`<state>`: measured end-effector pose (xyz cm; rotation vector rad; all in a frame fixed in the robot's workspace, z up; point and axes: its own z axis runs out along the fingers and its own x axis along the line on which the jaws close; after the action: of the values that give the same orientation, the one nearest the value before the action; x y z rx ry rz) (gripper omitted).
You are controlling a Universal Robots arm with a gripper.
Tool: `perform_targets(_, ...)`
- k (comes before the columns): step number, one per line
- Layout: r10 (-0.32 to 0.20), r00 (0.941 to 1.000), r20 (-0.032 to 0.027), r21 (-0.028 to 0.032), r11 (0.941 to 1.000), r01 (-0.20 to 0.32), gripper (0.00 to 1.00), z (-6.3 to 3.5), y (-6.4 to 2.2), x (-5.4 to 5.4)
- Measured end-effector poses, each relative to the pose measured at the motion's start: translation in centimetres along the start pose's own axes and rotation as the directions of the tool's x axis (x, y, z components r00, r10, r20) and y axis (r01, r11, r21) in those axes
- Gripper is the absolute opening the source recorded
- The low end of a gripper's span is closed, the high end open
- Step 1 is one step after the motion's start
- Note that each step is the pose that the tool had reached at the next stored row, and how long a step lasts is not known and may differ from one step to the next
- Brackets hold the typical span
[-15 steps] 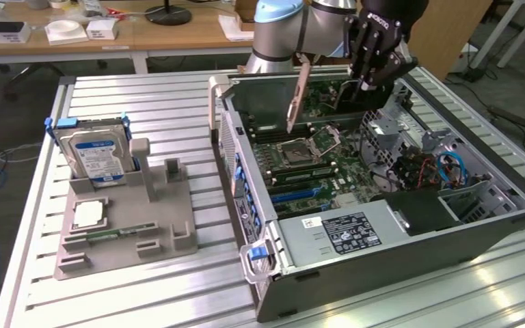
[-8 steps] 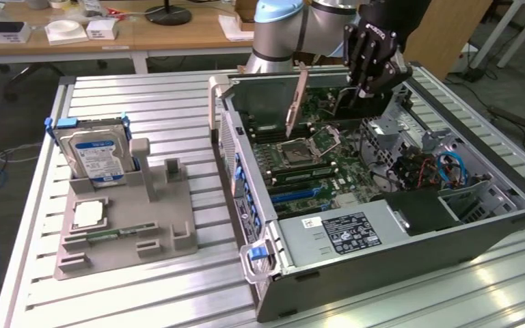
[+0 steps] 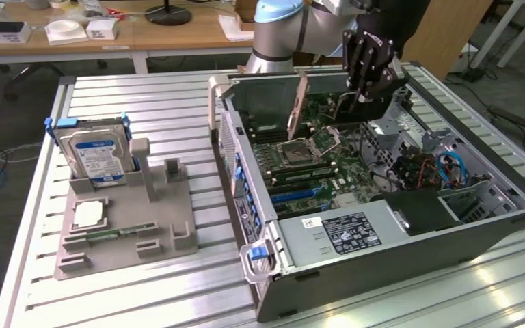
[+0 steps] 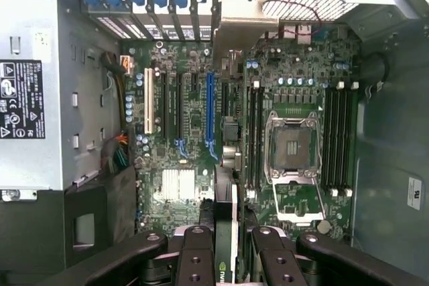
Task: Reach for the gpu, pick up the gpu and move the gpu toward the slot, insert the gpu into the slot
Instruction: 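Insert the gpu into the slot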
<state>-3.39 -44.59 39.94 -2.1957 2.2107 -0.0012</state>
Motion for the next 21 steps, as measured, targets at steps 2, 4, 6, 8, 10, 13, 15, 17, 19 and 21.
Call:
perform_targets(2,0.0,1.0,-0.0001,0.0,1.0,0.0,0.26,0.37,0.01,0.0)
perform_targets(4,0.0,1.0,-0.0002,0.0001,1.0,0.0,0.26,0.73,0.03,0.0)
perform_targets(6,0.0,1.0,0.0,0.0001,1.0,0.0,0.26,1.09,0.07,0.0)
perform_targets(8,0.0,1.0,0.0,0.0001,1.0,0.0,0.26,1.47,0.08,0.0)
perform_targets(10,0.0,1.0,-0.0001,0.0001,1.0,0.0,0.26,1.82,0.09,0.0)
perform_targets(13,0.0,1.0,-0.0003,0.0,1.0,0.0,0.26,1.93,0.09,0.0)
perform_targets(15,0.0,1.0,-0.0001,0.0001,1.0,0.0,0.26,1.94,0.09,0.0)
perform_targets(17,0.0,1.0,0.0,0.0001,1.0,0.0,0.26,1.95,0.11,0.0)
perform_targets(19,0.0,1.0,0.0001,0.0002,1.0,0.0,0.26,1.95,0.14,0.1)
perform_targets(21,0.0,1.0,-0.0001,0.0001,1.0,0.0,0.26,1.94,0.15,0.1)
